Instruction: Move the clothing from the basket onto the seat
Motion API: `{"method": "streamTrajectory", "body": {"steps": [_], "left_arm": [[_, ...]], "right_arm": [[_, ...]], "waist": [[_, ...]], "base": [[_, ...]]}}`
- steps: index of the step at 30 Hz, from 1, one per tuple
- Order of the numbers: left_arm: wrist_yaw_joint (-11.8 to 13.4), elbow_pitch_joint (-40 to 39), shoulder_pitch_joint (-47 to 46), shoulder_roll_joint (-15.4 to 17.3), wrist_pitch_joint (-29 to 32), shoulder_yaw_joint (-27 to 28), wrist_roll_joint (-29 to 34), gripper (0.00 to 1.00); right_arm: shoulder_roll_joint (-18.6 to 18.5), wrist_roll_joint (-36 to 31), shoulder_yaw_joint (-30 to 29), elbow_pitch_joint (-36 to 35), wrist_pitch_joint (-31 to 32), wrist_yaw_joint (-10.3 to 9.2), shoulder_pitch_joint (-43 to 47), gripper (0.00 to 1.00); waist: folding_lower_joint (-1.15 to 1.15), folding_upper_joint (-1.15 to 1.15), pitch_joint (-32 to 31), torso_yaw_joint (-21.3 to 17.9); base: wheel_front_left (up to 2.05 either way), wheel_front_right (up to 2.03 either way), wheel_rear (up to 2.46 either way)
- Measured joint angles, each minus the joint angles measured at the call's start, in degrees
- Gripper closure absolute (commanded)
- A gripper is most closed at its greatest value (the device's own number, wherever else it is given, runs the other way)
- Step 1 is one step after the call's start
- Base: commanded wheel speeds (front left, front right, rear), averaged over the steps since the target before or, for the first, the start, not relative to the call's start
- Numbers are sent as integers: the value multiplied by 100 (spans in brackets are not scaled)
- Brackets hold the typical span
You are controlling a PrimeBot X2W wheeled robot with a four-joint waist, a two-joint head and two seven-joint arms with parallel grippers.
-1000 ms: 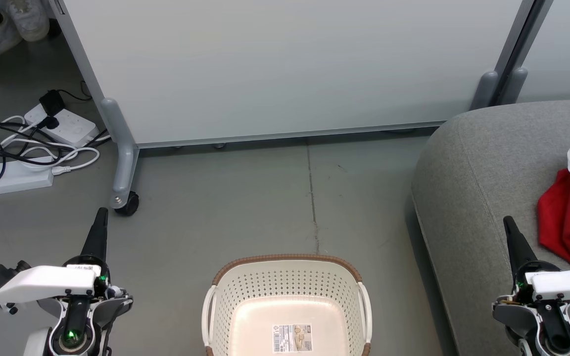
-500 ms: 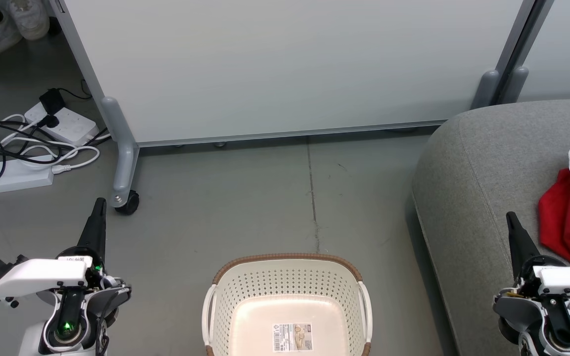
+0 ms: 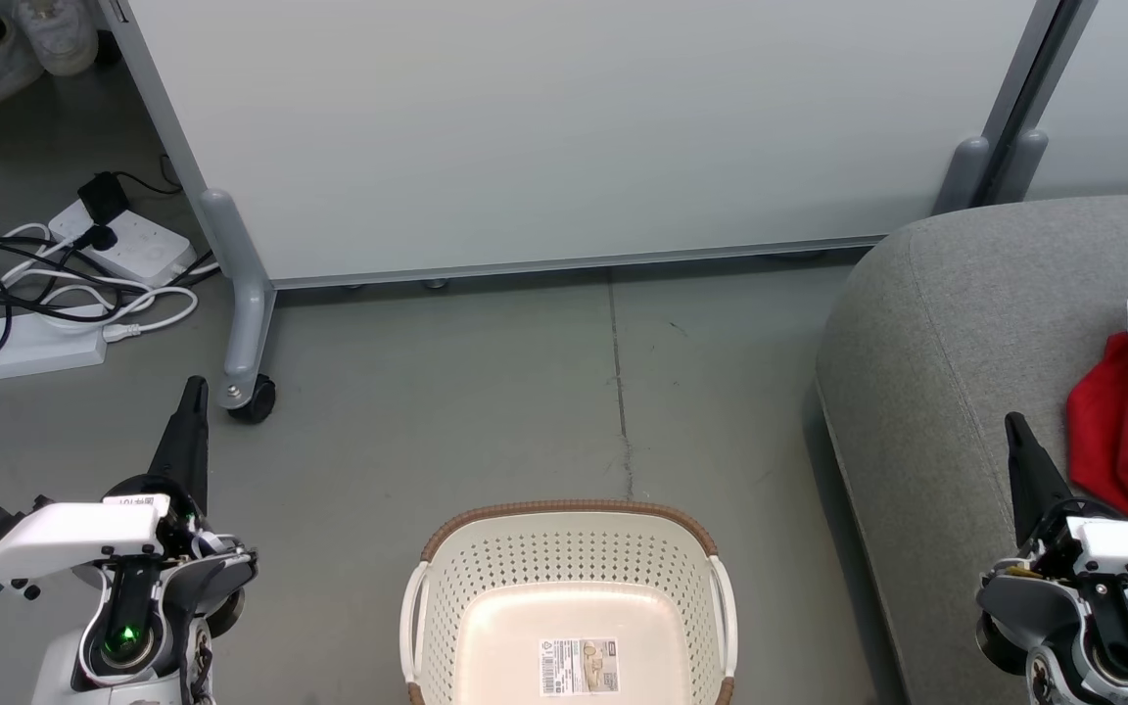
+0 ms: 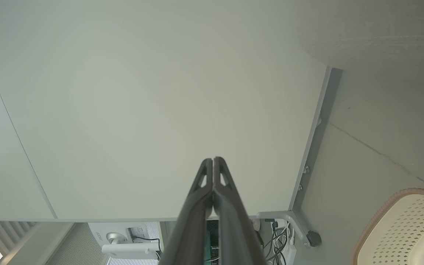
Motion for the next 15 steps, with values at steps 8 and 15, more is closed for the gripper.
{"method": "streamTrajectory", "body": {"steps": [8, 15], "left_arm": [[0, 1, -3, -1, 0, 0, 0, 100], [0, 1, -3, -1, 0, 0, 0, 100]], "right_arm": [[0, 4, -1, 1, 12, 0, -1, 100], [0, 4, -1, 1, 14, 0, -1, 100]], "waist": [[0, 0, 0, 0], [0, 0, 0, 0]], "base": [[0, 0, 0], [0, 0, 0]]}}
